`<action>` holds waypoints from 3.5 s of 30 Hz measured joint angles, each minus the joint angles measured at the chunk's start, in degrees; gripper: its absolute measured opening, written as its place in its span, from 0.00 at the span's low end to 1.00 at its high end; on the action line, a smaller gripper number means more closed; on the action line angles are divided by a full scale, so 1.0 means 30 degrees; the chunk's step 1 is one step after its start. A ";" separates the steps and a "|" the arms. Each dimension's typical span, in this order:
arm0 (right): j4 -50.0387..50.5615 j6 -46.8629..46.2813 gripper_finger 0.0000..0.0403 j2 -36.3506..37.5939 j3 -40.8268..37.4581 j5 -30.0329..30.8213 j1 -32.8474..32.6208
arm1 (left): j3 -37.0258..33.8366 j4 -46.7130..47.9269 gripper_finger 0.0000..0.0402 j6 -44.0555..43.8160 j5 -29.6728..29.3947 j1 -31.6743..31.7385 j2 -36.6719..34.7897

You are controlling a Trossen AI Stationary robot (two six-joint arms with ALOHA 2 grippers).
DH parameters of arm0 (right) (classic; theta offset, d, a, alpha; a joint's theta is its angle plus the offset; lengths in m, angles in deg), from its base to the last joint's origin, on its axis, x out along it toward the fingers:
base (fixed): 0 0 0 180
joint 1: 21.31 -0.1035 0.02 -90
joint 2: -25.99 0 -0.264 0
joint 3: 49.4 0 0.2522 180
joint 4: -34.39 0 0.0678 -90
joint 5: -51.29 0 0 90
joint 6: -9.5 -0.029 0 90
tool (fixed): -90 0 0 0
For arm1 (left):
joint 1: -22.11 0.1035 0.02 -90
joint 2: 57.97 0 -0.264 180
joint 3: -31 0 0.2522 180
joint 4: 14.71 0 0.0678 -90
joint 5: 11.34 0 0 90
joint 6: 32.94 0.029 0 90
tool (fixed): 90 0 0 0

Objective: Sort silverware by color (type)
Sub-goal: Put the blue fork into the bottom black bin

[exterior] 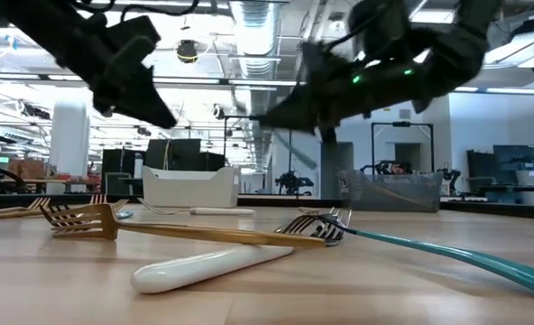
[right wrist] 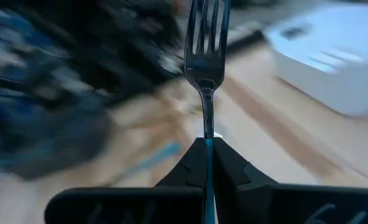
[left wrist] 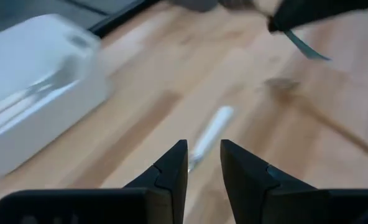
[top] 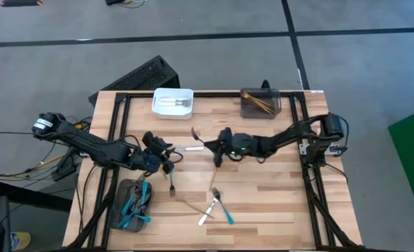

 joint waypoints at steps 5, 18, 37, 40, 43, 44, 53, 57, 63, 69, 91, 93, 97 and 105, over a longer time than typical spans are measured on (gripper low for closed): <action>-0.2586 0.0962 0.05 0.0249 -0.0806 -0.1233 -0.0975 | 0.0000 -0.5255 0.21 0.4119 0.2559 0.0062 0.2058; -0.3246 0.2566 0.05 0.0027 0.0488 -0.5128 -0.3090 | 0.0007 -1.6365 0.21 1.0492 0.9214 0.0381 0.4681; -0.6004 0.1201 0.05 0.1001 0.0437 -1.3577 -0.1443 | -0.0007 -2.1545 0.32 1.4950 1.1371 -0.0034 0.4673; -0.6026 0.1196 0.05 0.1001 0.0437 -1.3642 -0.1458 | -0.0007 -2.1598 0.36 1.5353 1.1366 0.0307 0.4673; -0.6012 0.1203 0.05 0.1001 0.0437 -1.3642 -0.1400 | -0.0007 -2.1647 0.38 1.5872 1.2166 0.0720 0.4673; -0.6012 0.1203 0.05 0.1001 0.0437 -1.3642 -0.1327 | 0.0017 -2.1649 0.38 1.5964 1.2770 0.0870 0.4673; -0.5997 0.1203 0.05 0.1001 0.0437 -1.3635 -0.1094 | 0.0899 -2.1516 0.32 1.6323 1.5853 0.1519 0.4673; -0.5844 0.1210 0.05 0.0994 0.0444 -1.3540 -0.1101 | 0.0903 -2.1465 0.28 1.6321 1.5867 0.1557 0.4673; -0.5811 0.1096 0.05 0.0994 0.0444 -1.3481 -0.1096 | 0.0903 -2.1290 0.15 1.6385 1.5889 0.1541 0.4673; -0.5417 0.1050 0.13 0.0994 0.0450 -1.2938 -0.1101 | 0.0903 -2.1108 0.01 1.6477 1.6005 0.1541 0.4673; 0.2805 0.0558 0.33 0.0834 0.0452 -0.6499 0.0624 | 0.5507 0.9287 0.00 -0.1569 1.1410 -0.3195 -0.5133; 0.2821 0.0554 0.33 0.0834 0.0452 -0.6323 0.0648 | 0.5243 1.0066 0.00 -0.3436 1.0749 -0.4515 -0.5380; 0.2838 0.0554 0.33 0.0834 0.0452 -0.6007 0.0653 | 0.4109 1.1176 0.00 -0.6803 0.9980 -0.6816 -0.5448; 0.2870 0.0554 0.33 0.0834 0.0452 -0.6073 0.0471 | 0.1679 1.1350 0.00 -1.1624 1.0409 -0.9289 -0.5315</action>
